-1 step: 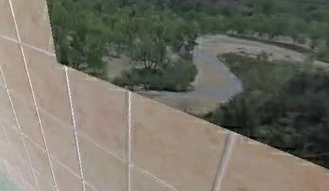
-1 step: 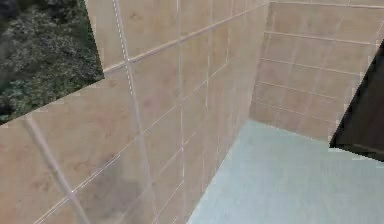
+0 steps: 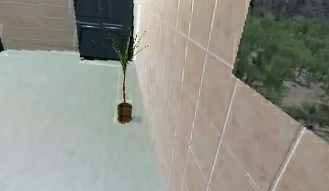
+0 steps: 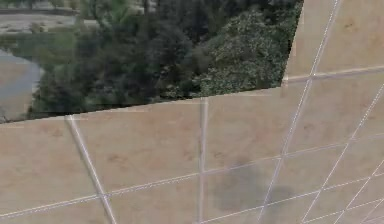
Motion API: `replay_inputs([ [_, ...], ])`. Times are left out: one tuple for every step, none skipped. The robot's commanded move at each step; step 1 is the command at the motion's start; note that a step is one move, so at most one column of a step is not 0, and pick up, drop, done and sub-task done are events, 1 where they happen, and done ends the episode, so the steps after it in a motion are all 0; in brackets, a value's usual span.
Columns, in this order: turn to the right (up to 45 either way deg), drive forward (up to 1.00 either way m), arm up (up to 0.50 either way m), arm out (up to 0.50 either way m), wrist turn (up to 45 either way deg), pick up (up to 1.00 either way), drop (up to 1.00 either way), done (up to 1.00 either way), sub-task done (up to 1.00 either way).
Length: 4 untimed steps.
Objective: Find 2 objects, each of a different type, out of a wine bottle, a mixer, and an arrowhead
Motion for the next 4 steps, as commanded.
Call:
replay_inputs([
  [-45.0,0.0,0.0,0.0,0.0,0.0,0.0,0.0,0.0],
  [-45.0,0.0,0.0,0.0,0.0,0.0,0.0,0.0,0.0],
  [-15.0,0.0,0.0,0.0,0.0,0.0,0.0,0.0,0.0],
  [0.0,0.15,0.0,0.0,0.0,0.0,0.0,0.0,0.0],
])
